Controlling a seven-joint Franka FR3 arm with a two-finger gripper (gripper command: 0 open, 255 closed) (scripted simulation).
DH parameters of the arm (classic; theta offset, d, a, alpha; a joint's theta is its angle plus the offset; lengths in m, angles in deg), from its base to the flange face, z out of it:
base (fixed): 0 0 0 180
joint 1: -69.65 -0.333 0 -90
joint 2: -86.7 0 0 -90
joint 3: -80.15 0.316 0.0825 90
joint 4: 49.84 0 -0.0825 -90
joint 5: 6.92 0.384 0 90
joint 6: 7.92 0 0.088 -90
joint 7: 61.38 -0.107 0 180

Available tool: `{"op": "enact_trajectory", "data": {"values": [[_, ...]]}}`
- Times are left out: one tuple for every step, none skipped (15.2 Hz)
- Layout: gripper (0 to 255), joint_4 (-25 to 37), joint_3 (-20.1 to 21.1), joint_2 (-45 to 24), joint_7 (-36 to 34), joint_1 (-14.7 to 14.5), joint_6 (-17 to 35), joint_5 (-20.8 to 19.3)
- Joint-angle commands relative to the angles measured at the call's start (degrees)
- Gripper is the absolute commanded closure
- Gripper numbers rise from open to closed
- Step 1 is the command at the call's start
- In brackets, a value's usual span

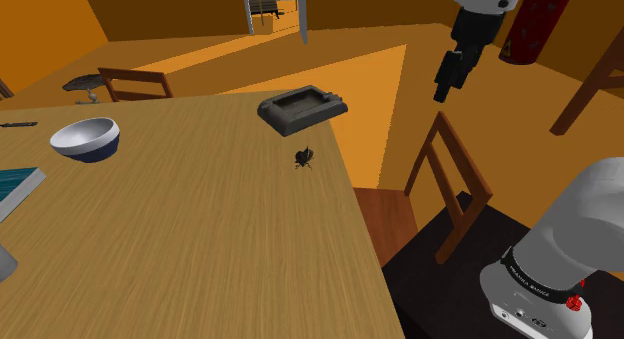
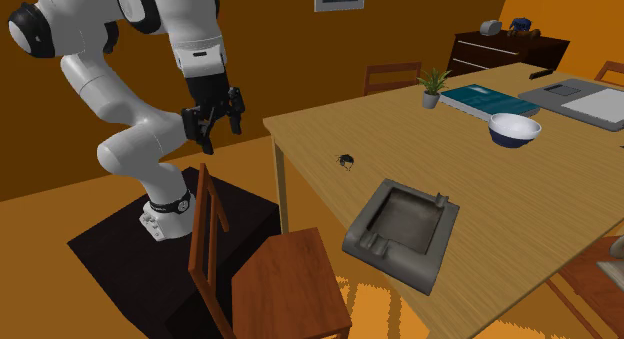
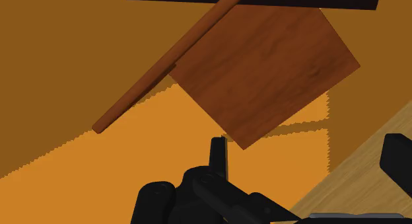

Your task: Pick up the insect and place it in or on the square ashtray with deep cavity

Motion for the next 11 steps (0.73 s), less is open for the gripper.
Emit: {"op": "enact_trajectory", "data": {"values": [[0, 0.0, 0.0, 0.0, 0.0, 0.0, 0.0, 0.0], [0, 0.1, 1.0, -1.2, -1.0, -0.4, 1.1, 0.7], [0, 0.2, 1.9, -2.5, -2.1, -0.8, 2.1, 1.3], [0, 0.5, 2.9, -3.9, -3.1, -1.2, 3.2, 1.9], [0, 0.8, 3.8, -5.3, -4.1, -1.5, 4.2, 2.5], [0, 1.1, 4.8, -6.8, -5.1, -1.9, 5.2, 3.0], [0, 1.5, 5.7, -8.3, -6.1, -2.2, 6.2, 3.5], [0, 2.0, 6.6, -9.9, -7.1, -2.5, 7.2, 3.9], [0, 2.6, 7.6, -11.5, -8.1, -2.8, 8.2, 4.3], [0, 3.3, 8.5, -13.1, -9.0, -3.1, 9.2, 4.6], [0, 4.0, 9.4, -14.8, -10.0, -3.4, 10.1, 4.9]]}}
